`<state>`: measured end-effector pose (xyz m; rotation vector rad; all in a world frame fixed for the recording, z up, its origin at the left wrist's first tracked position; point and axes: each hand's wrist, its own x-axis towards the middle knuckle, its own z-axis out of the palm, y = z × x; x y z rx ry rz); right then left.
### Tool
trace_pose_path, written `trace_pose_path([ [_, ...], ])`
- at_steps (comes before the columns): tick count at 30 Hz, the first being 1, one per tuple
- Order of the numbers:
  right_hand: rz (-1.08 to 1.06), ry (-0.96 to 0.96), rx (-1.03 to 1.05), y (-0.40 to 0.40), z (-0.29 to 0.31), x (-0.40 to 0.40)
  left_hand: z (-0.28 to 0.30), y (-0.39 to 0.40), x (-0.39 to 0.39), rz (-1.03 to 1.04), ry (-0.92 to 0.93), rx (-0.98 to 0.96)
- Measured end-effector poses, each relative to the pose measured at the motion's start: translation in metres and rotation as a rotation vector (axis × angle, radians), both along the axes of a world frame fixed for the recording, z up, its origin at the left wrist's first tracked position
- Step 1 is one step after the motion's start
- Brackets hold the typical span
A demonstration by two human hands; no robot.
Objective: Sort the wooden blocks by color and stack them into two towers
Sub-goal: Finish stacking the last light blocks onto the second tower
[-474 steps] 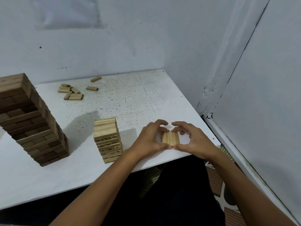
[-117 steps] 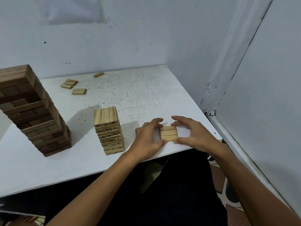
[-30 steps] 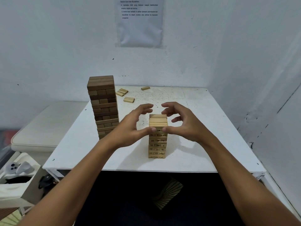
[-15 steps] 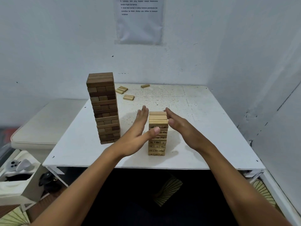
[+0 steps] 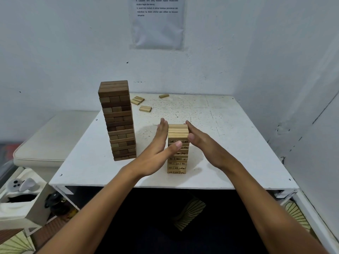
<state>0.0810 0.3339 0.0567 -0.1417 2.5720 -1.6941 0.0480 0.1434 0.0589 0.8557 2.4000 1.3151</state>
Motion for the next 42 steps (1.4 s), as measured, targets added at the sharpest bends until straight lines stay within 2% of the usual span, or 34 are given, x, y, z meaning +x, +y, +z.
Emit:
trace_pose_path([
  [10, -0.006, -0.004, -0.005, 0.001, 0.002, 0.001, 0.001, 0.001, 0.001, 0.032, 0.003, 0.014],
  [18, -0.085, 0.076, -0.004, 0.007, 0.021, 0.003, 0.020, -0.004, 0.001, 0.113, 0.142, 0.077],
  [25, -0.234, 0.336, 0.088, 0.004, 0.082, 0.001, 0.091, -0.012, 0.009, 0.088, 0.441, 0.110],
  [31, -0.184, 0.480, 0.273, -0.005, 0.149, -0.018, 0.184, -0.024, -0.008, 0.013, 0.678, 0.009],
  [37, -0.104, 0.493, 0.430, -0.011, 0.198, -0.055, 0.251, -0.065, -0.069, 0.061, 0.660, -0.132],
  [42, -0.050, 0.406, 0.494, -0.011, 0.206, -0.108, 0.245, -0.091, -0.141, 0.139, 0.567, -0.197],
])
